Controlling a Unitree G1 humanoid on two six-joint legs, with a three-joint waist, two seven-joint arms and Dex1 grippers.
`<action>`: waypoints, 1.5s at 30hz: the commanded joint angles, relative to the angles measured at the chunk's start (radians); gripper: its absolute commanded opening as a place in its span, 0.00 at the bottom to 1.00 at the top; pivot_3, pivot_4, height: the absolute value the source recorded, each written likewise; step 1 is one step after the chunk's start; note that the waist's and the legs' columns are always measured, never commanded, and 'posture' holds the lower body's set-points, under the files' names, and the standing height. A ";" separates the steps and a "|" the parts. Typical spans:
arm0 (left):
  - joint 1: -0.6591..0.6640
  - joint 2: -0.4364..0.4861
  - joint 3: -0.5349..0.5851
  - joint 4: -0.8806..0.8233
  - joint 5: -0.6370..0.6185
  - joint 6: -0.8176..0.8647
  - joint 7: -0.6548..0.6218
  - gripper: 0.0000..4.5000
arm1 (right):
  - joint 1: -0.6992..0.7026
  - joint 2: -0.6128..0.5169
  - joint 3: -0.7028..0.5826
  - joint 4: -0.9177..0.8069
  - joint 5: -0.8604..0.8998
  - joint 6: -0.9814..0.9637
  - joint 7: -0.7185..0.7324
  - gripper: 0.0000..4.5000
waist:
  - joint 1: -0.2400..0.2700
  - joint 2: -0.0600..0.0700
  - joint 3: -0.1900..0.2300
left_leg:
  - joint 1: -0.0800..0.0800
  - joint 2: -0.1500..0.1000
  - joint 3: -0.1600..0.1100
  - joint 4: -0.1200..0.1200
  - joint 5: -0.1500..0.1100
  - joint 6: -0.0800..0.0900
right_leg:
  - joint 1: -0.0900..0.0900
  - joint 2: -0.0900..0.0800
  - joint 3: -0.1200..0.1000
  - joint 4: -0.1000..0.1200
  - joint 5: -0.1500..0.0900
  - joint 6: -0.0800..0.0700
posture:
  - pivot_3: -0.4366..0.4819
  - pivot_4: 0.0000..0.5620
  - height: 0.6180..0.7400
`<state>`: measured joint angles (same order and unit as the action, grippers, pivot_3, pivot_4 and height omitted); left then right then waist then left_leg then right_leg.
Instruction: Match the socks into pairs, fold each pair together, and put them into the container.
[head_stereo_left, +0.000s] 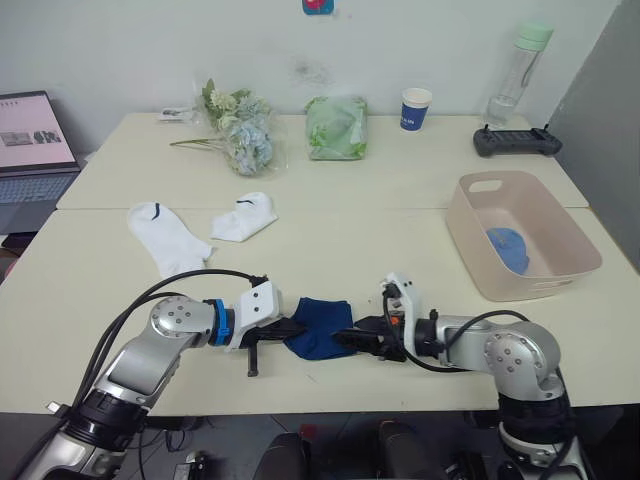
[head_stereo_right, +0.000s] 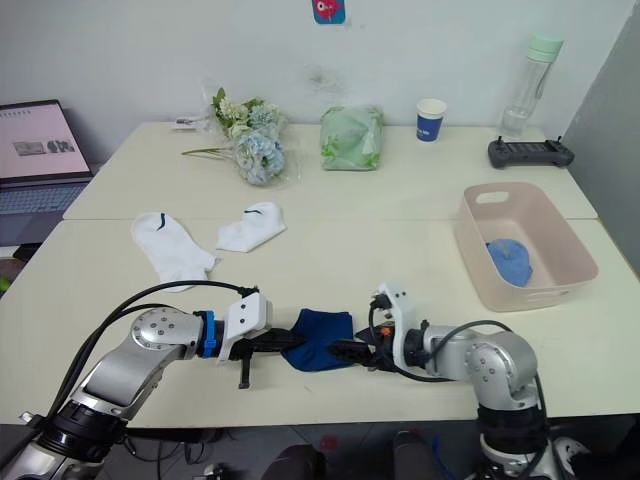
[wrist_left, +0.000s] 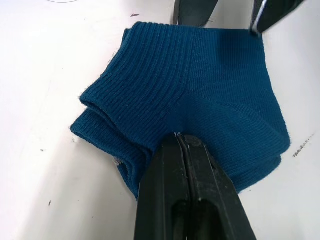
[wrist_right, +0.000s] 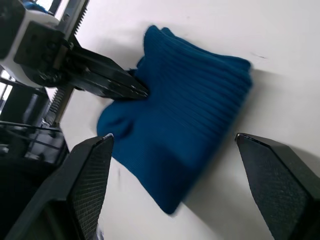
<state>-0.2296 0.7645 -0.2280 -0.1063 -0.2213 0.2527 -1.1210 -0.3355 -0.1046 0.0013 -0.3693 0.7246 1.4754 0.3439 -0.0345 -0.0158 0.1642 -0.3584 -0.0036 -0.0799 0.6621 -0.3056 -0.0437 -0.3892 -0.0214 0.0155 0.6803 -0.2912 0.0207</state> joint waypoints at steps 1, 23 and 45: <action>0.014 0.017 -0.014 0.036 0.047 0.006 0.002 0.00 | -0.022 0.063 0.003 0.035 0.007 0.032 -0.027 0.93 | 0.000 0.000 0.000 | 0.000 0.000 0.000 0.000 0.000 0.000 | 0.000 0.000 0.000 0.000 0.000 0.000 | 0.48 0.27 1.00; -0.002 -0.026 0.019 0.014 -0.020 0.015 0.000 0.00 | 0.001 0.062 -0.043 0.044 -0.009 -0.036 -0.058 0.02 | 0.000 0.001 0.000 | 0.000 -0.001 0.000 0.000 0.000 0.000 | 0.000 0.000 0.000 0.000 0.000 0.000 | 0.48 0.27 1.00; -0.359 -0.206 0.008 -0.087 -0.233 0.288 -0.050 0.99 | 0.023 -0.583 -0.404 -0.302 -0.168 -0.478 0.013 0.00 | 0.005 0.001 0.005 | -0.005 -0.003 0.001 0.001 0.000 0.000 | -0.001 0.002 -0.001 -0.003 0.000 0.001 | 0.48 0.27 1.00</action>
<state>-0.5529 0.5685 -0.2225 -0.1779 -0.4315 0.5282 -1.1698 -0.2950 -0.6257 -0.3522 -0.6651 0.6105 1.0643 0.3479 -0.0291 -0.0151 0.1692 -0.3638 -0.0068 -0.0790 0.6626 -0.3056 -0.0436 -0.3905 -0.0198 0.0147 0.6767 -0.2915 0.0215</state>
